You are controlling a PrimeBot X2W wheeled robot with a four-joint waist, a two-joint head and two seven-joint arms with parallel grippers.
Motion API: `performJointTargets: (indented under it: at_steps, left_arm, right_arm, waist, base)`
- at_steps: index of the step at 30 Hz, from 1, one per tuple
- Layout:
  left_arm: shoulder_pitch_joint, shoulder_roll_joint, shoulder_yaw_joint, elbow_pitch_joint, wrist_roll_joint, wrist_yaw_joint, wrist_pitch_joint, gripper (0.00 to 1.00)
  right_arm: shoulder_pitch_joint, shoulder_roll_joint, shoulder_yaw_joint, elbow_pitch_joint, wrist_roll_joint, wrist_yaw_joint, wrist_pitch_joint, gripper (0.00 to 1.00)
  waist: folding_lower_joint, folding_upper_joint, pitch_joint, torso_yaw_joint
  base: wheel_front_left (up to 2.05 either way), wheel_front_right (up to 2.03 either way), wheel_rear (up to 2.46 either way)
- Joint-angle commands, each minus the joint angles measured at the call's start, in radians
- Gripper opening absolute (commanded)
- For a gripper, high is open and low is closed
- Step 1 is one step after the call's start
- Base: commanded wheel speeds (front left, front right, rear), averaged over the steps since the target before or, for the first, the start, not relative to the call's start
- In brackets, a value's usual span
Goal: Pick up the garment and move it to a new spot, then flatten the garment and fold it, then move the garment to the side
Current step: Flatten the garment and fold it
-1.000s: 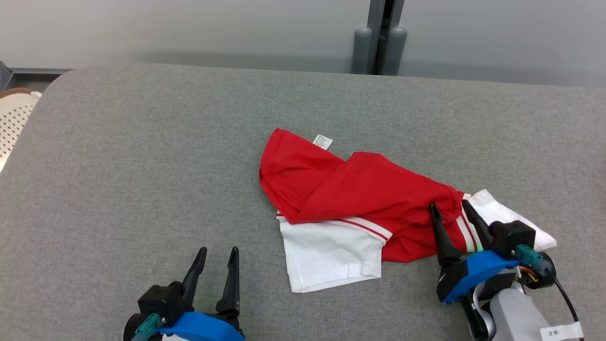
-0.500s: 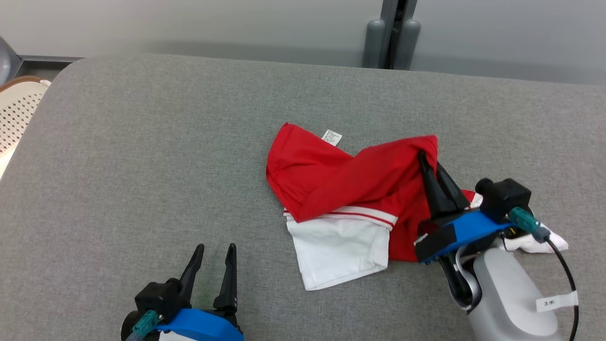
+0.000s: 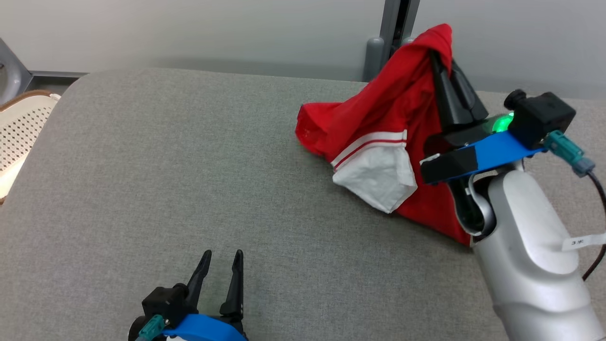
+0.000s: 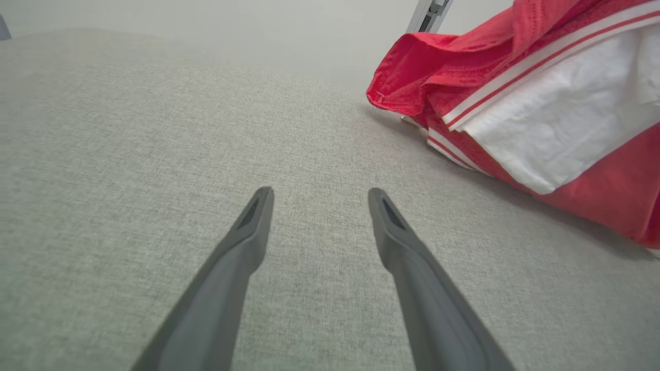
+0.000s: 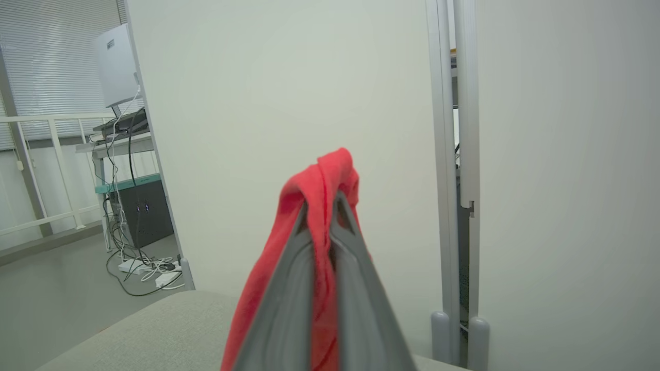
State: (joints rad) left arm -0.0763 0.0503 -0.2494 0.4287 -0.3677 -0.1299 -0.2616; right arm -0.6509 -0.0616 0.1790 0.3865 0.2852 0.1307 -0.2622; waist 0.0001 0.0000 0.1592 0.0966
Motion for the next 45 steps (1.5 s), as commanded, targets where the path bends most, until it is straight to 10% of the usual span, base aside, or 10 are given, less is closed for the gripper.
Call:
performJointTargets:
  at_steps: [1, 16, 29, 38, 39, 40, 45]
  left_arm:
    - [0.010, 0.000, -0.003, 0.001, -0.004, -0.001, -0.005, 1.00]
    - [0.051, 0.000, 0.001, 0.019, -0.018, -0.001, -0.005, 1.00]
    - [0.083, 0.000, 0.001, 0.025, -0.012, -0.001, -0.005, 1.00]
    - [0.044, 0.000, -0.026, 0.019, -0.035, -0.001, -0.005, 1.00]
    - [0.042, 0.001, -0.029, 0.017, -0.038, -0.001, -0.005, 1.00]
    - [0.039, 0.000, -0.030, 0.017, -0.038, -0.001, -0.005, 1.00]
    - [0.030, 0.000, -0.017, 0.016, -0.031, -0.001, -0.005, 1.00]
  right_arm:
    - [-0.026, -0.015, -0.013, 0.004, -0.006, 0.000, -0.003, 0.00]
    - [-0.195, -0.140, -0.034, -0.031, -0.010, 0.000, -0.003, 0.00]
    - [-0.230, -0.071, 0.095, -0.141, 0.133, 0.000, -0.003, 0.00]
    - [-0.157, -0.126, -0.158, 0.152, -0.030, 0.000, 0.015, 0.00]
    - [-0.140, -0.134, -0.207, 0.204, -0.056, 0.000, 0.012, 0.34]
    - [-0.125, -0.143, -0.252, 0.250, -0.089, 0.000, 0.010, 1.00]
    - [-0.020, -0.146, -0.440, 0.412, -0.225, 0.000, 0.001, 1.00]
  waist:
    - [-0.0001, 0.0000, -0.002, 0.003]
    - [-0.0001, 0.0000, -0.046, 0.005]
    - [-0.0001, 0.0000, -0.087, 0.002]
    - [-0.0001, 0.0000, -0.030, 0.046]
    - [-0.0001, 0.0000, -0.023, 0.051]
    - [-0.0001, 0.0000, -0.015, 0.055]
    - [-0.0001, 0.0000, 0.005, 0.052]
  base:
    - [0.00, 0.00, 0.00]
    - [0.00, 0.00, 0.00]
    - [0.00, 0.00, 0.00]
    - [0.00, 0.00, 0.00]
    - [0.00, 0.00, 0.00]
    - [0.00, 0.00, 0.00]
    - [0.00, 0.00, 0.00]
